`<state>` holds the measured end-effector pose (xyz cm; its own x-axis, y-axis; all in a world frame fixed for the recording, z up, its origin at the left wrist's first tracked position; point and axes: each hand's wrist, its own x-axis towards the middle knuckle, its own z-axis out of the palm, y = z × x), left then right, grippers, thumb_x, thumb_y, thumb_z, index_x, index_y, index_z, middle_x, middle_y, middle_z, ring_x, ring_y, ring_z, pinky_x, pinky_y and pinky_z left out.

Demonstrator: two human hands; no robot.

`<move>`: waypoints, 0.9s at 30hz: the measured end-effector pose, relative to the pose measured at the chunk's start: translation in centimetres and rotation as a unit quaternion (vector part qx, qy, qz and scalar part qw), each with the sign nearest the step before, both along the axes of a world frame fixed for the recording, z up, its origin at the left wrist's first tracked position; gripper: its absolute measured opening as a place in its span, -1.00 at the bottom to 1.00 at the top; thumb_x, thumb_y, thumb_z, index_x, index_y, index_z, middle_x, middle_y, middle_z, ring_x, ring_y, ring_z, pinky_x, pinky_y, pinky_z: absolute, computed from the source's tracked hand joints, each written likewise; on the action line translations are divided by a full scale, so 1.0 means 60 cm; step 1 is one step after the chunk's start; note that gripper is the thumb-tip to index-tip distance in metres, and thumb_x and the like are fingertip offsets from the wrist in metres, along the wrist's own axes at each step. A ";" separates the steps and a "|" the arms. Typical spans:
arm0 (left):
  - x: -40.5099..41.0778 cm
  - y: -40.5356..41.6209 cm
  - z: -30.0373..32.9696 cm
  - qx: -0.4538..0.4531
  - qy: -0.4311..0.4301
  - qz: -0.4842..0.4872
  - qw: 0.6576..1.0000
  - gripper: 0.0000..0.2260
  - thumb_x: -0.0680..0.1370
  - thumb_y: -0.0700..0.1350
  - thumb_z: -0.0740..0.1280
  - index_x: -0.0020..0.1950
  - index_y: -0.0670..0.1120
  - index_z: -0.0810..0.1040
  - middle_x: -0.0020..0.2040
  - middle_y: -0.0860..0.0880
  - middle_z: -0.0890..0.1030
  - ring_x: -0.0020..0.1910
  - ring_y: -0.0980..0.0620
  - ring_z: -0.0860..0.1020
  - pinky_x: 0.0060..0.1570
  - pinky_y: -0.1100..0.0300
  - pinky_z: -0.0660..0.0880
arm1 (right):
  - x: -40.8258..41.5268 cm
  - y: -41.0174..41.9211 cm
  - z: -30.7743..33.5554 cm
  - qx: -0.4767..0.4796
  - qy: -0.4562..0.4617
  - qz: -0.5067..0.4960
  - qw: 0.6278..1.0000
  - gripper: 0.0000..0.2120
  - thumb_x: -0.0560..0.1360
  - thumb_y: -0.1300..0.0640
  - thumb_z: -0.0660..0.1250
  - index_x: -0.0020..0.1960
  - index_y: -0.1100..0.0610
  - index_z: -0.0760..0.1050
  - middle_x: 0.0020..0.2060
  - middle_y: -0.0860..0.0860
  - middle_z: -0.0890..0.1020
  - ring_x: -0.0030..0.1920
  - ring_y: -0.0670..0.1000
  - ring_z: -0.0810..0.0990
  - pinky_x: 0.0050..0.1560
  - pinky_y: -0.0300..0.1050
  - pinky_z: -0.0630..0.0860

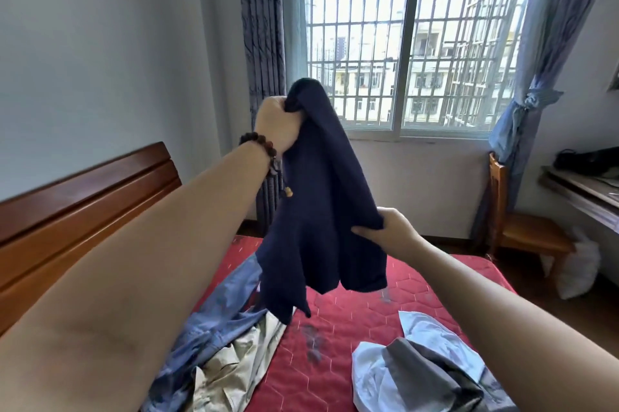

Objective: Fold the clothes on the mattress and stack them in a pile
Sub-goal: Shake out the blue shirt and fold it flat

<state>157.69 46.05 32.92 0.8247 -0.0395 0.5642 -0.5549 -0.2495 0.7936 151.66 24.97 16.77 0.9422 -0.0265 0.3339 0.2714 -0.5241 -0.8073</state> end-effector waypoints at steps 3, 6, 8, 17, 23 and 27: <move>0.018 0.061 -0.007 0.068 -0.031 0.057 0.996 -0.77 0.48 -0.25 0.30 -0.38 -0.14 0.42 -0.41 -0.05 0.43 -0.34 0.01 0.38 -0.44 0.21 0.28 | -0.007 -0.029 0.014 0.065 0.028 -0.009 0.997 -0.88 0.43 0.15 0.50 -0.18 0.21 0.62 -0.30 -0.01 0.65 -0.24 -0.05 0.55 -0.22 -0.17 0.51; 0.034 0.119 -0.039 0.196 0.039 0.065 0.978 -0.86 0.46 -0.17 0.45 -0.02 -0.14 0.58 -0.12 -0.06 0.60 -0.12 -0.04 0.52 -0.18 0.16 0.44 | -0.014 -0.030 0.068 0.074 -0.008 0.016 0.997 -0.92 0.47 0.13 0.45 -0.10 0.14 0.64 -0.23 0.00 0.69 -0.22 -0.10 0.60 -0.18 -0.20 0.55; 0.037 0.135 -0.069 0.259 0.136 0.036 0.955 -0.39 0.39 -0.17 0.53 0.39 -0.12 0.39 0.26 -0.11 0.51 0.20 -0.07 0.49 0.16 0.10 0.44 | -0.012 -0.015 0.115 0.041 -0.034 0.023 0.998 -0.93 0.49 0.10 0.42 -0.07 0.08 0.65 -0.21 -0.04 0.71 -0.22 -0.17 0.61 -0.17 -0.29 0.54; -0.098 0.026 -0.099 0.139 0.045 -0.232 0.962 -0.29 0.40 -0.05 0.51 0.48 0.00 0.27 0.44 -0.03 0.33 0.41 0.06 0.33 0.36 0.13 0.35 | 0.004 0.100 0.187 0.029 0.085 0.023 0.996 -0.68 0.49 0.03 0.42 -0.08 0.32 0.61 -0.28 0.15 0.56 -0.26 0.03 0.48 -0.19 -0.06 0.43; -0.134 0.004 -0.130 0.264 -0.186 -0.184 0.928 -0.39 0.28 0.09 0.59 0.26 -0.01 0.49 0.15 -0.01 0.41 0.19 0.06 0.39 0.27 0.21 0.34 | -0.004 0.076 0.212 0.053 0.189 -0.070 0.978 -0.78 0.43 0.13 0.45 -0.36 0.15 0.53 -0.43 0.06 0.57 -0.40 0.00 0.54 -0.32 -0.18 0.48; -0.128 -0.015 -0.119 0.233 -0.235 -0.166 0.929 -0.80 0.41 -0.26 0.46 0.03 -0.14 0.64 -0.02 -0.09 0.55 0.01 -0.02 0.51 0.09 0.14 0.46 | -0.014 0.050 0.205 0.131 0.220 0.006 0.967 -0.84 0.51 0.15 0.38 -0.07 0.26 0.62 -0.09 0.14 0.62 -0.14 0.05 0.60 -0.02 -0.05 0.54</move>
<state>149.99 45.17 25.79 0.3908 -0.5783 0.7161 -0.9203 -0.2583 0.2937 150.80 27.97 29.08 0.9923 -0.0438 -0.1156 -0.1233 -0.2844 -0.9507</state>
